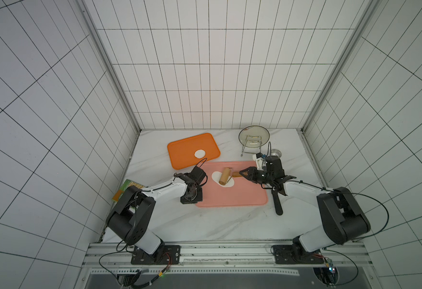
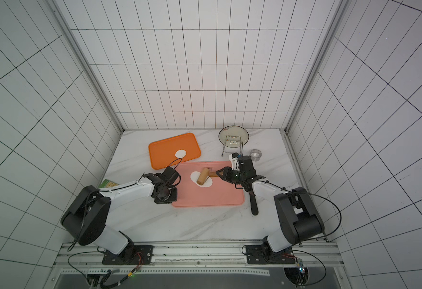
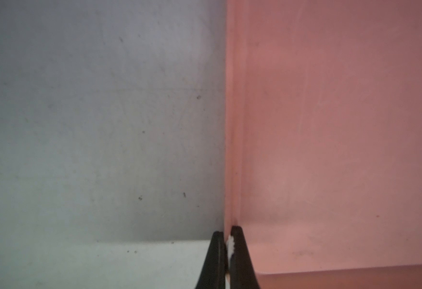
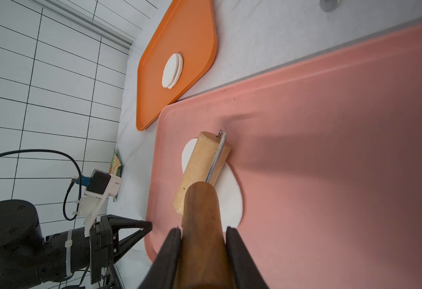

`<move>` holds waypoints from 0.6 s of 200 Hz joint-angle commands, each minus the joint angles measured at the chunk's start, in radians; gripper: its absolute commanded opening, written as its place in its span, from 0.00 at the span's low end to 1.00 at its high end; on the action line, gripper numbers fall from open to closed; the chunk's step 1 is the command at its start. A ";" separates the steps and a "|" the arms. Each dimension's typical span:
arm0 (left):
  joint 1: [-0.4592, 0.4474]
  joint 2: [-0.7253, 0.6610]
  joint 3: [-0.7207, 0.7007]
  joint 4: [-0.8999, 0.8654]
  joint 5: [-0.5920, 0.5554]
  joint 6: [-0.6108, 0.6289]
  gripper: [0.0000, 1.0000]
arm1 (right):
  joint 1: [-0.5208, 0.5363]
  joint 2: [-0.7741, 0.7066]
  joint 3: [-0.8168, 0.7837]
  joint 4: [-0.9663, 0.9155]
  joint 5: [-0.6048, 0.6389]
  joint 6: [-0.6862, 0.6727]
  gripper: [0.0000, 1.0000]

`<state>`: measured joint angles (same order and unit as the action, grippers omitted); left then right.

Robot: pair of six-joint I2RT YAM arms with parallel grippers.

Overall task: Roll out the dumpling wrappers from the dough
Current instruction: Flatten out the dough on the work surface.

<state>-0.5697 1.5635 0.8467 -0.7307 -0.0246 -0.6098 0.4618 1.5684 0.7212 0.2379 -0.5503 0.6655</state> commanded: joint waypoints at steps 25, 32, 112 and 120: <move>-0.009 0.038 -0.018 -0.001 -0.113 -0.028 0.00 | 0.074 0.233 0.018 -0.300 0.256 -0.032 0.00; -0.010 0.040 -0.018 -0.001 -0.113 -0.028 0.00 | 0.075 0.246 0.032 -0.302 0.257 -0.035 0.00; 0.028 0.016 -0.045 0.001 -0.107 -0.035 0.00 | -0.071 0.058 -0.126 -0.359 0.300 -0.072 0.00; 0.030 0.016 -0.047 0.002 -0.107 -0.033 0.00 | -0.086 0.032 -0.140 -0.374 0.303 -0.082 0.00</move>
<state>-0.5743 1.5581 0.8410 -0.7254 -0.0341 -0.6220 0.4572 1.5841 0.7120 0.2935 -0.5400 0.6827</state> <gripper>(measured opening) 0.050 0.291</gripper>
